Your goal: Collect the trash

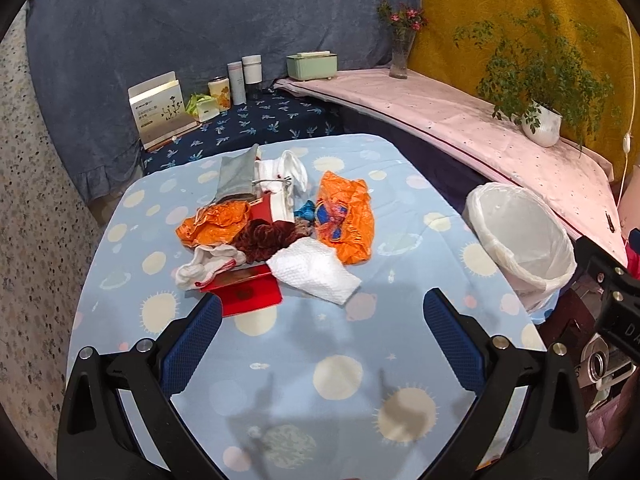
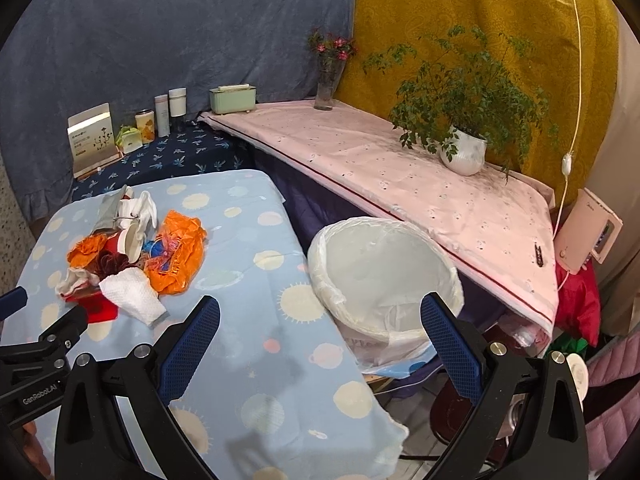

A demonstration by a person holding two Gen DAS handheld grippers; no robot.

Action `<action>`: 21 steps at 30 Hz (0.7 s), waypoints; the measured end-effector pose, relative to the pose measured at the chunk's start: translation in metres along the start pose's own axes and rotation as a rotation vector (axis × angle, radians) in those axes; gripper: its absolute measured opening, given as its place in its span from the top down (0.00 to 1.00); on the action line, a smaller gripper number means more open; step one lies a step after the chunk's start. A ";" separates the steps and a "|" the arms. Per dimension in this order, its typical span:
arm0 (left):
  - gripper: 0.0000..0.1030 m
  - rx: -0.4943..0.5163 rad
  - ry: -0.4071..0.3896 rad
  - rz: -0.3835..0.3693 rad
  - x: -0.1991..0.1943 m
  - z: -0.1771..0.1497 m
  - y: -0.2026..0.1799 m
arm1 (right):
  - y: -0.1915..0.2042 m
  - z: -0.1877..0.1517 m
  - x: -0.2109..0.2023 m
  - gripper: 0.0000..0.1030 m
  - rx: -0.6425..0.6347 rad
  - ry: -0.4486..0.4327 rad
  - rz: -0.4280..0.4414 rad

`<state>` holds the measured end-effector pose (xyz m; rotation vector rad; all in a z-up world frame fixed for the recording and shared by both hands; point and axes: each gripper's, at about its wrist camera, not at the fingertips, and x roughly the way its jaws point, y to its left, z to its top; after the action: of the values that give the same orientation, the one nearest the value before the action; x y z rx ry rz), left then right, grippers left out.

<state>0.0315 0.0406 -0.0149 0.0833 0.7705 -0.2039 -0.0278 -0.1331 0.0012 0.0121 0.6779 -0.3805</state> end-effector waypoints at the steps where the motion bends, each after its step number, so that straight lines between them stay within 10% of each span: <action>1: 0.07 -0.007 0.006 -0.002 0.004 -0.001 0.006 | 0.004 0.000 0.004 0.07 0.002 0.003 0.007; 21: 0.07 -0.160 0.107 0.132 0.075 -0.017 0.128 | 0.134 -0.003 0.082 0.07 -0.112 0.082 0.242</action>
<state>0.0993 0.1563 -0.0797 -0.0068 0.8823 -0.0116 0.0757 -0.0354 -0.0662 0.0033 0.7687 -0.1090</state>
